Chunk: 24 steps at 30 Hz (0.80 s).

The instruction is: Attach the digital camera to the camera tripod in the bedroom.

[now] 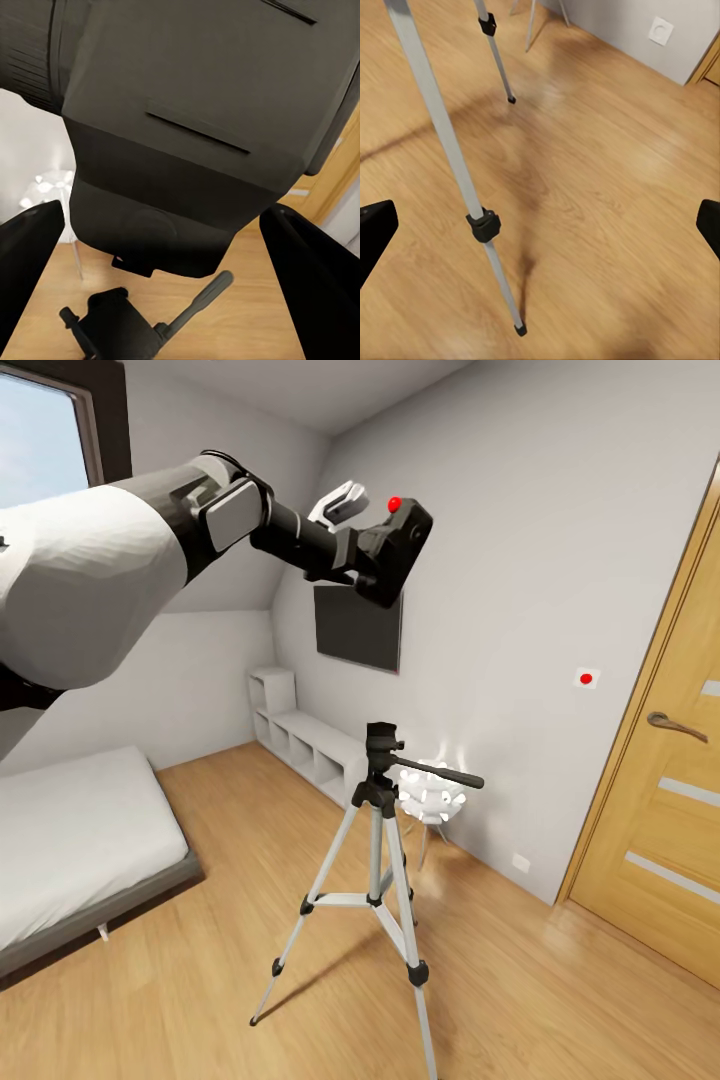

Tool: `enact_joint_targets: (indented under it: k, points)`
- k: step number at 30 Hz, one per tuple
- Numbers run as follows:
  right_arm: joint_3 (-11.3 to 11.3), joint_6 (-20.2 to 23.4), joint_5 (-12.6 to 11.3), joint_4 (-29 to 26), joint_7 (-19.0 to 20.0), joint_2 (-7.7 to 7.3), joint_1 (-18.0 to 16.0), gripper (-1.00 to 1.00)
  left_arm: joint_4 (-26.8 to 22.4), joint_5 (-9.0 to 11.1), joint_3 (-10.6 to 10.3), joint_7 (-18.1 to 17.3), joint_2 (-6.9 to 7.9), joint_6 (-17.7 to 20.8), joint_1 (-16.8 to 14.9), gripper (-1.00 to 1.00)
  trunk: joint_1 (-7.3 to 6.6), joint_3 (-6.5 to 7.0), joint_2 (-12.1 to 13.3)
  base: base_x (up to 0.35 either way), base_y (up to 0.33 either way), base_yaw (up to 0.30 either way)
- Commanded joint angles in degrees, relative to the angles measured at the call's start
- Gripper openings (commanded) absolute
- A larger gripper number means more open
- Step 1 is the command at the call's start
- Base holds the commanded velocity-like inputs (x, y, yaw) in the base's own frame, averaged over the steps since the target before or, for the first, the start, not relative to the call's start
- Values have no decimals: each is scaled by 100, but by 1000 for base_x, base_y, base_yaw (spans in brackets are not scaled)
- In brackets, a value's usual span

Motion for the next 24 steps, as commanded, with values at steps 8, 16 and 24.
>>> enact_joint_targets:
  k: [8,16,24]
  points:
    - [-45,-13,65,5,-17,5,-2,100,-8,-35,-38,-24,6,12,-5,-100,2,-3,-4,0,0,0]
    - [-44,-13,60,5,-14,5,-2,100,-116,-35,-226,-33,4,18,-5,-100,2,-3,-4,0,0,0]
    - [-44,-13,60,5,-14,5,-2,100,-808,-19,-1172,-511,-2,62,-7,-100,2,-3,-4,0,0,0]
